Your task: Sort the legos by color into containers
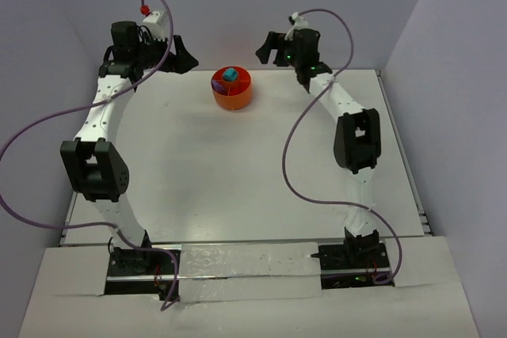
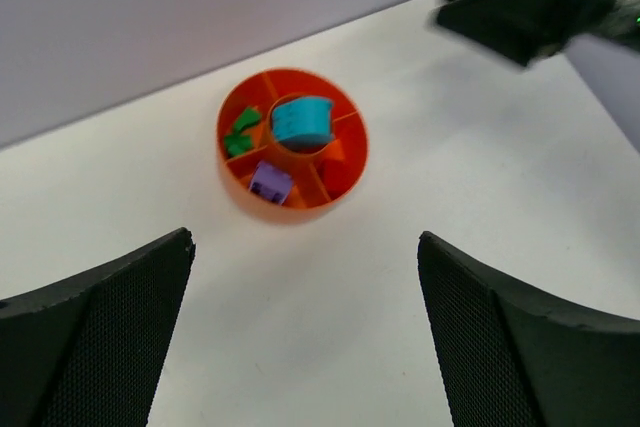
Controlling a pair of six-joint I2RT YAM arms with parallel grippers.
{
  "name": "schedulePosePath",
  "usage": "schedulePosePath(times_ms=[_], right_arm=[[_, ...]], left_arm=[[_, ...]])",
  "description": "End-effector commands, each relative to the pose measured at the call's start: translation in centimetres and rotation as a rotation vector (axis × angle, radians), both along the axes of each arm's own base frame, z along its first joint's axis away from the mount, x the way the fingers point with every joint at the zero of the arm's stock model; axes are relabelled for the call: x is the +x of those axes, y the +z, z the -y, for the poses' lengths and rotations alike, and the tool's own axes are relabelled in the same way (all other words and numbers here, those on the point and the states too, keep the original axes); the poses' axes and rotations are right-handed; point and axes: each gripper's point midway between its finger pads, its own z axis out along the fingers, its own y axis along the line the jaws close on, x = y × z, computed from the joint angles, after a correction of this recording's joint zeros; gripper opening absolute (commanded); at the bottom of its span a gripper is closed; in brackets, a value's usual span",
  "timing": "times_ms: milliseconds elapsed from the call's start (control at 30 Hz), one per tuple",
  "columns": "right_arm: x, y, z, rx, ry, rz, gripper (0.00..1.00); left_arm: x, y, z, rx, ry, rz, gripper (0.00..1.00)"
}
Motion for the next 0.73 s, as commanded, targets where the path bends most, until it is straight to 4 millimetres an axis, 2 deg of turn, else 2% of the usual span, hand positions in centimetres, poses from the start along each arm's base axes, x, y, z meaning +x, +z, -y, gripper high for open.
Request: schedulePosePath(times_ms=[0, 33, 167, 233, 267, 300, 333, 367, 400, 433, 500, 600, 700], right_arm=[[-3.8, 8.3, 7.9, -0.102, -0.065, 0.118, 1.00], [-5.1, 7.0, 8.9, -0.138, -0.065, 0.083, 1.00], [-10.5, 6.6, 13.6, -0.251, -0.095, 0.049, 1.00], [-13.3, 5.2, 15.9, -0.291, -0.120, 0.014, 1.00], [-14.8, 6.0, 16.6, -0.295, -0.137, 0.025, 1.00], [-16.1, 5.6, 17.5, -0.312, -0.153, 0.023, 1.00], [-17.9, 5.0, 18.6, -0.351, -0.170, 0.025, 1.00], [-18.5, 3.4, 18.9, -0.368, -0.171, -0.002, 1.00], [-19.6, 3.9, 19.2, -0.373, -0.180, 0.018, 1.00], [-20.7, 3.7, 20.7, -0.380, -0.222, 0.015, 1.00], [-22.0, 3.2, 21.9, -0.381, -0.258, 0.006, 1.00], [-23.4, 2.2, 22.9, -0.391, -0.304, -0.005, 1.00], [-24.3, 2.6, 23.5, -0.393, -0.337, 0.014, 1.00]], left_arm=[[0.1, -2.6, -3.4, 0.065, 0.164, -0.082, 0.99], [-0.2, -2.4, -3.9, 0.067, 0.182, -0.072, 0.99], [-1.3, -4.4, -5.8, 0.144, 0.251, -0.085, 0.99], [-1.9, -4.2, -6.7, 0.168, 0.288, -0.067, 0.99], [-2.1, -5.0, -7.4, 0.186, 0.316, -0.073, 0.99], [-2.5, -5.8, -8.0, 0.209, 0.345, -0.082, 0.99], [-2.8, -5.9, -8.5, 0.221, 0.365, -0.073, 0.99], [-3.1, -6.3, -8.8, 0.229, 0.376, -0.080, 0.99], [-3.4, -6.5, -9.0, 0.234, 0.382, -0.083, 0.99], [-4.1, -7.7, -9.1, 0.244, 0.381, -0.103, 0.99], [-4.8, -8.6, -9.2, 0.251, 0.383, -0.115, 0.99], [-5.8, -8.5, -9.4, 0.252, 0.395, -0.099, 0.99], [-6.3, -8.1, -9.5, 0.248, 0.402, -0.085, 0.99]])
